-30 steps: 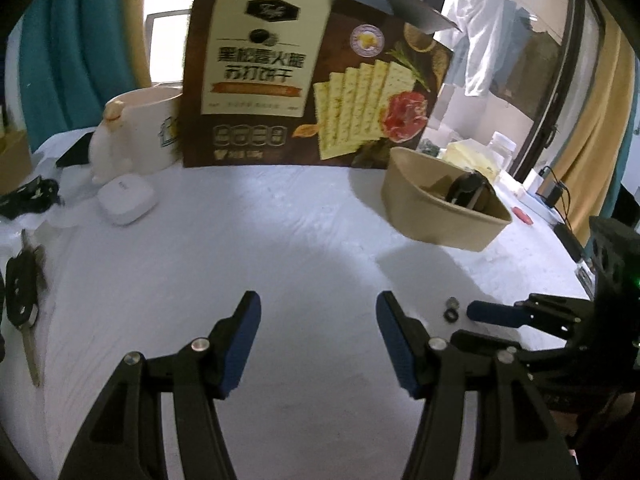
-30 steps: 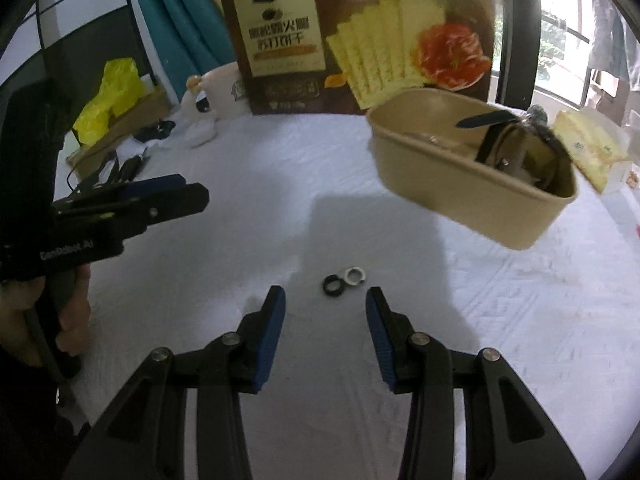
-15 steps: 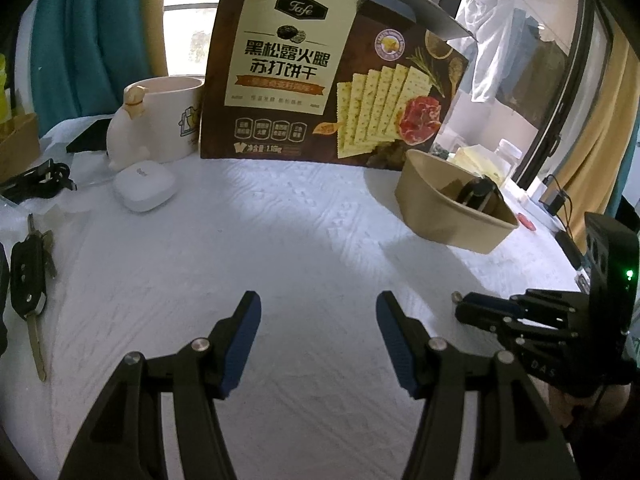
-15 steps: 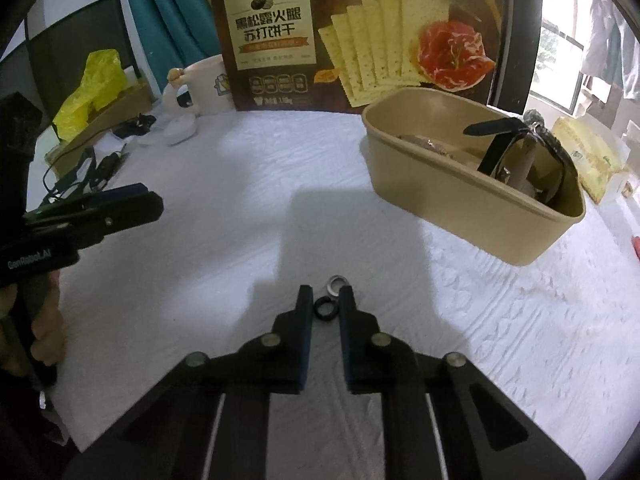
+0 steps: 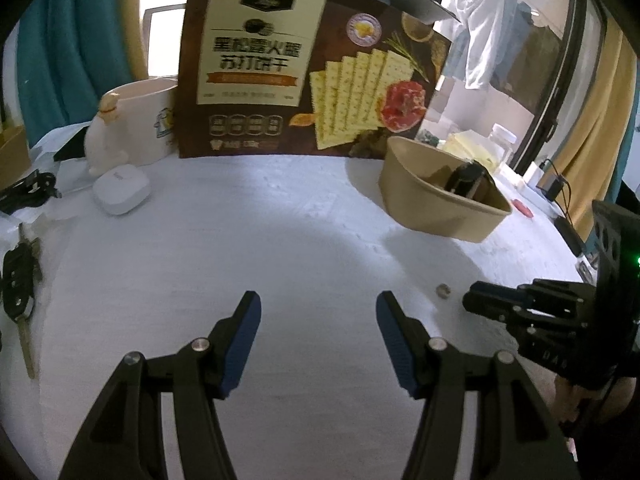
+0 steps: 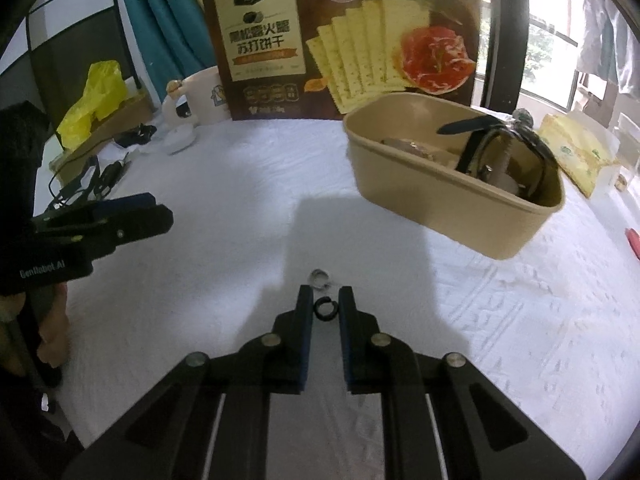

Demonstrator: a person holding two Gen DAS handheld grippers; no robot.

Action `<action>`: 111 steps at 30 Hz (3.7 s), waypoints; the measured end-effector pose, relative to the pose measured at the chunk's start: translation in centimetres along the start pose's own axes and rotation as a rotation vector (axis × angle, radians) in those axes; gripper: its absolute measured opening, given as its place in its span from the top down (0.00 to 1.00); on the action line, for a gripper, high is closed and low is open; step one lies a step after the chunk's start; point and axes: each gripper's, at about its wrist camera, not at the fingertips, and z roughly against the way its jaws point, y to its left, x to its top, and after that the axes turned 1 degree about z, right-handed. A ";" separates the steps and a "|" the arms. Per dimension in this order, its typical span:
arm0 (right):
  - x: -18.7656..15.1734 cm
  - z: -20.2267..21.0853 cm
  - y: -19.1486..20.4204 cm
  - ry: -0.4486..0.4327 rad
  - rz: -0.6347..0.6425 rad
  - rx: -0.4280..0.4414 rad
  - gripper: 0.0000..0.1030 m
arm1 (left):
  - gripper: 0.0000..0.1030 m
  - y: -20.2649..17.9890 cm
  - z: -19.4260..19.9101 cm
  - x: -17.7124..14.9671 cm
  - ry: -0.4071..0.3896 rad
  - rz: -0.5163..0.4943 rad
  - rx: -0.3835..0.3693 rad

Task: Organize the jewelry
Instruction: 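Grasp the remaining small silver ring with the right tool, then carry the ring to the kraft bowl and open the right tool inside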

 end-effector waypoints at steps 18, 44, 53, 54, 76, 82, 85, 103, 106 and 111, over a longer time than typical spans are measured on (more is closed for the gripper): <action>-1.6 2.6 -5.4 -0.049 -0.094 -0.009 0.89 | 0.42 -6.5 -3.7 -0.3 0.101 -0.110 -0.043; -1.3 5.1 -10.5 -0.126 -0.175 -0.034 0.89 | 0.89 -11.7 -6.5 1.0 0.136 -0.295 -0.061; 0.2 5.5 -11.1 -0.141 -0.162 -0.027 0.89 | 0.89 -13.6 -4.6 3.5 0.058 -0.338 -0.089; 0.4 5.5 -11.1 -0.143 -0.156 -0.028 0.89 | 0.89 -13.7 -4.5 3.8 0.047 -0.339 -0.088; 2.9 4.8 -13.4 -0.175 -0.170 -0.034 0.89 | 0.89 -13.9 -7.8 8.3 0.011 -0.296 -0.141; 3.9 4.2 -13.2 -0.177 -0.164 -0.024 0.89 | 0.86 -13.1 -7.7 8.8 -0.002 -0.261 -0.151; 4.4 3.7 -12.9 -0.176 -0.155 -0.024 0.89 | 0.79 -12.7 -7.4 9.0 -0.017 -0.254 -0.148; 5.0 3.4 -11.3 -0.165 -0.148 -0.052 0.86 | 0.50 -9.1 -4.1 8.1 -0.059 -0.162 -0.093; 4.8 3.9 -10.9 -0.173 -0.156 -0.060 0.80 | 0.46 -8.7 -2.9 7.7 -0.074 -0.154 -0.080; 4.2 5.2 -10.2 -0.185 -0.158 -0.069 0.79 | 0.45 -8.5 -1.3 6.7 -0.083 -0.149 -0.062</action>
